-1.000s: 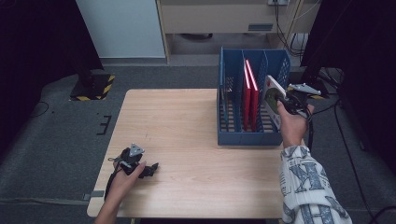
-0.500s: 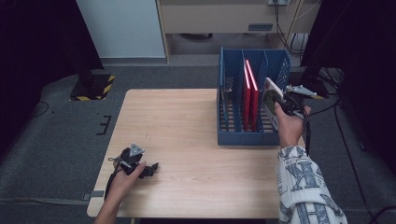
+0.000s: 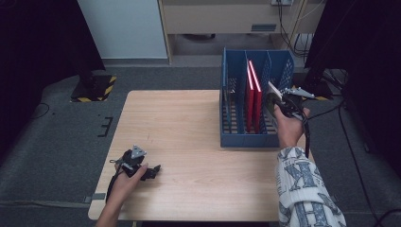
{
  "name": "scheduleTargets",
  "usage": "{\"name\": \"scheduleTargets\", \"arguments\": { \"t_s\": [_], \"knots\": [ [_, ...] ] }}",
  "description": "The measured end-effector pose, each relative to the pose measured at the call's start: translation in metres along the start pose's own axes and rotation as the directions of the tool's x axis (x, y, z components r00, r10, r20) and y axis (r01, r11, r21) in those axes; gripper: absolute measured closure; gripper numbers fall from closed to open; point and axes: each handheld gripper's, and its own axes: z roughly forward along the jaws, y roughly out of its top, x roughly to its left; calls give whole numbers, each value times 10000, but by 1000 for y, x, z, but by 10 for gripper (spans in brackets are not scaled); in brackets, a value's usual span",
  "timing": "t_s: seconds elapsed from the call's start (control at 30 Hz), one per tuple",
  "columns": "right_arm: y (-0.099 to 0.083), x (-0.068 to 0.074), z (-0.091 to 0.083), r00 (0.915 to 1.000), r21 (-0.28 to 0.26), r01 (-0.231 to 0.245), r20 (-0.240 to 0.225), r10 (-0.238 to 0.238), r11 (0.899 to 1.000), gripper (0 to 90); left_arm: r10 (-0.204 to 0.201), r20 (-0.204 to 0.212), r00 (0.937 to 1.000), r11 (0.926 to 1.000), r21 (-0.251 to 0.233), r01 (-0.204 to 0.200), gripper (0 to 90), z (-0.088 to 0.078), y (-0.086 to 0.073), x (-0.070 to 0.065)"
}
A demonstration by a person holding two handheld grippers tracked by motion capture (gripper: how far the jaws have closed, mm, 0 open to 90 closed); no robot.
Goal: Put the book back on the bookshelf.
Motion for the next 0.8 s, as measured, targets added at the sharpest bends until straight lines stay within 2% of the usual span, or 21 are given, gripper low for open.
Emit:
{"name": "scheduleTargets", "arguments": {
  "t_s": [0.4,0.8],
  "knots": [
    [-8,4,13,10000,294,79,52,-80,9995,755,0,7,10000,10000,-2,0,0,0,0,0],
    [-13,0,22,9998,534,-66,205,55,9985,755,-26,12,10000,10000,-24,26,0,0,0,0]
  ]
}}
